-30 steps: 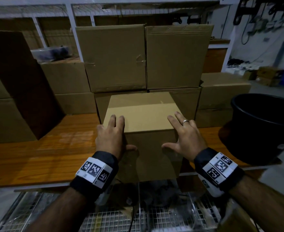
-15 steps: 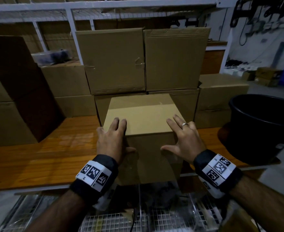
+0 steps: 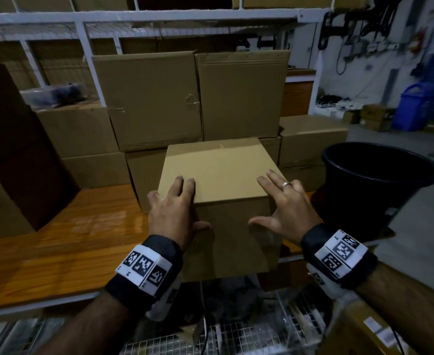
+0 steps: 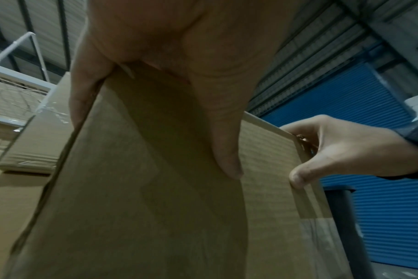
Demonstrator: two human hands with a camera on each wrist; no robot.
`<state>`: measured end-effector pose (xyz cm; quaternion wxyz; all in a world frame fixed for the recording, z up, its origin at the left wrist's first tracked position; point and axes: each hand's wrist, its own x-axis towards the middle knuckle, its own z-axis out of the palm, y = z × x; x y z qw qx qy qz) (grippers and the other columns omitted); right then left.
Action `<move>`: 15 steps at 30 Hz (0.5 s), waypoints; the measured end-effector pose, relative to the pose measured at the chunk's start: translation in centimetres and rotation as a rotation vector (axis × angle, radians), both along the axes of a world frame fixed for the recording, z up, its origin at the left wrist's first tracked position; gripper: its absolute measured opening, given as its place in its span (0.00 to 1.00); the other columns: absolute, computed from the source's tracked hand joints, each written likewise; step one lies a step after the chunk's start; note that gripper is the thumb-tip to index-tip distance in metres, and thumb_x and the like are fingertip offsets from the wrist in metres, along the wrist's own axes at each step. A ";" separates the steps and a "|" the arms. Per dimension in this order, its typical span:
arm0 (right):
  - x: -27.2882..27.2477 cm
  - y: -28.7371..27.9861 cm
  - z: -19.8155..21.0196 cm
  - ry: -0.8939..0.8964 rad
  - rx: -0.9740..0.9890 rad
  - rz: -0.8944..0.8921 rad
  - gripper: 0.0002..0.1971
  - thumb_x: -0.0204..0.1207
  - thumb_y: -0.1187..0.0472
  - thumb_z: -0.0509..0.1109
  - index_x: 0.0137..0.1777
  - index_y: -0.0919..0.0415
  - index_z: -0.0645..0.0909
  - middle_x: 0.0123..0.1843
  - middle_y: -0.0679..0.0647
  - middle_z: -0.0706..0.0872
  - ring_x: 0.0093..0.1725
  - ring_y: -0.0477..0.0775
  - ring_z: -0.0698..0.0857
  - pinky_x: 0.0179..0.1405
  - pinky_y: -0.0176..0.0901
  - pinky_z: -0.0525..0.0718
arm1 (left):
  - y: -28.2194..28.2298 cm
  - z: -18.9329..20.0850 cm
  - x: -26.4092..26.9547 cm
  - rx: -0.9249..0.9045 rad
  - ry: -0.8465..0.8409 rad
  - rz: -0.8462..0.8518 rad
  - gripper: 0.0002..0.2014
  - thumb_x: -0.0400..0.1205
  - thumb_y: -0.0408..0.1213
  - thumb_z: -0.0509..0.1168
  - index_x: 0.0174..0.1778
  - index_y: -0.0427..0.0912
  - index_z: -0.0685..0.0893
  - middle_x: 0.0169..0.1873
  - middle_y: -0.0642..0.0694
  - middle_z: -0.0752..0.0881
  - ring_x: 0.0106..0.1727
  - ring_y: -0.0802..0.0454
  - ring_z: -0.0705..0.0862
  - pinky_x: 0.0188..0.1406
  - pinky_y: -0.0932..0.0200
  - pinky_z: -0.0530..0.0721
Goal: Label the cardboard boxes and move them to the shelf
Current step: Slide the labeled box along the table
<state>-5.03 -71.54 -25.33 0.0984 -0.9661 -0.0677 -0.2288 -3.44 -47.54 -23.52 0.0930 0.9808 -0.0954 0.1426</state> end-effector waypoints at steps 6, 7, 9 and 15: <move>-1.8 -1.8 1.6 -0.033 0.001 -0.062 0.49 0.56 0.38 0.83 0.77 0.56 0.71 0.78 0.61 0.72 0.63 0.72 0.76 0.61 0.61 0.78 | -2.0 1.5 -1.0 0.001 -0.016 -0.051 0.48 0.71 0.60 0.72 0.81 0.56 0.52 0.81 0.52 0.55 0.70 0.34 0.64 0.66 0.45 0.74; -2.1 -2.3 2.0 -0.037 -0.003 -0.074 0.50 0.56 0.37 0.82 0.78 0.56 0.71 0.78 0.60 0.72 0.64 0.72 0.76 0.63 0.61 0.77 | -2.4 1.9 -1.1 0.005 -0.028 -0.062 0.48 0.71 0.60 0.72 0.81 0.56 0.52 0.81 0.52 0.56 0.69 0.34 0.65 0.65 0.45 0.75; -2.7 -3.5 2.6 -0.064 -0.005 -0.078 0.50 0.56 0.36 0.81 0.78 0.55 0.71 0.78 0.61 0.72 0.65 0.73 0.77 0.66 0.62 0.76 | -3.3 2.7 -1.3 0.005 -0.057 -0.087 0.48 0.70 0.61 0.72 0.81 0.56 0.53 0.81 0.52 0.57 0.68 0.34 0.65 0.62 0.46 0.76; -3.7 -8.1 5.3 -0.143 -0.018 -0.059 0.52 0.56 0.26 0.68 0.78 0.56 0.70 0.78 0.61 0.73 0.69 0.69 0.77 0.68 0.62 0.73 | -7.1 5.7 -2.3 0.045 -0.157 -0.112 0.47 0.69 0.64 0.71 0.79 0.55 0.57 0.79 0.52 0.61 0.64 0.35 0.69 0.56 0.48 0.76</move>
